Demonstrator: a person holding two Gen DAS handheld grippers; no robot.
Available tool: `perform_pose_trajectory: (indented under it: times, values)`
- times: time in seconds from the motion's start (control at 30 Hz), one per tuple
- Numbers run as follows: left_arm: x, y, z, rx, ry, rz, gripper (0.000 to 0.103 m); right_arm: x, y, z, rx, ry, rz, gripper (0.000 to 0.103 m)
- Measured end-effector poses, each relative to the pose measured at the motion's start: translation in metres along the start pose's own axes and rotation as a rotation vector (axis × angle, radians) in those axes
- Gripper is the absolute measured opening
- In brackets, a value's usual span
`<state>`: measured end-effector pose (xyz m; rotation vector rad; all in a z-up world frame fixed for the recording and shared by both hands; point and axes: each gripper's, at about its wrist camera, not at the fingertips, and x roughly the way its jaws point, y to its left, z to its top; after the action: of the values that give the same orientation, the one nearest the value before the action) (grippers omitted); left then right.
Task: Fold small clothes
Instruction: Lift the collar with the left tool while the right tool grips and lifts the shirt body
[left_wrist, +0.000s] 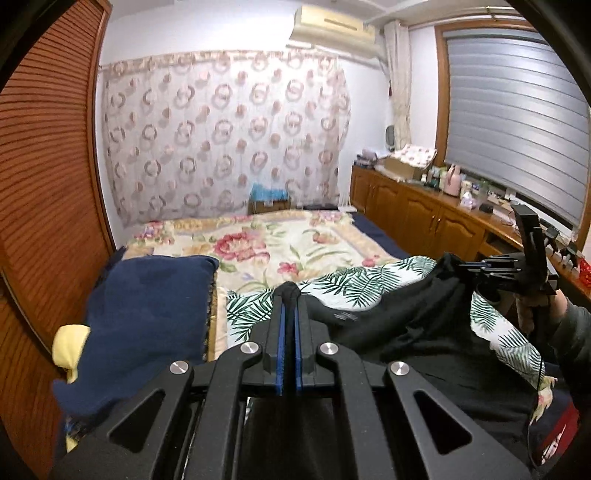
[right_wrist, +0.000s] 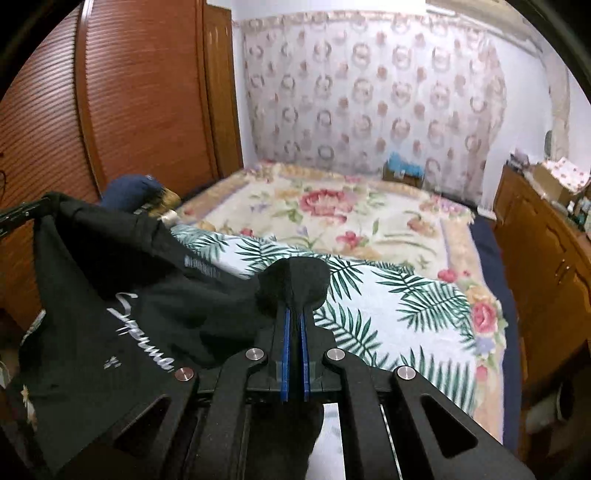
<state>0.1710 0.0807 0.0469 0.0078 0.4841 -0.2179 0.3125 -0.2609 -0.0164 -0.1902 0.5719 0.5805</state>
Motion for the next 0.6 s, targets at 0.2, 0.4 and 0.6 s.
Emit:
perform_pose_trajectory:
  times: [0.2, 0.4, 0.6]
  values:
    - [-0.060, 0.002, -0.026, -0.002, -0.046, 0.005, 0.005, -0.074, 0.017, -0.041, 0.000, -0.068, -0.017, 0.004]
    - [-0.112, -0.007, -0.065, -0.029, -0.051, -0.022, 0.005, -0.139, 0.040, -0.082, 0.006, -0.110, -0.027, 0.004]
    - [-0.137, -0.018, -0.101, -0.042, -0.022, -0.021, 0.005, -0.193, 0.067, -0.126, -0.007, -0.054, 0.036, 0.004]
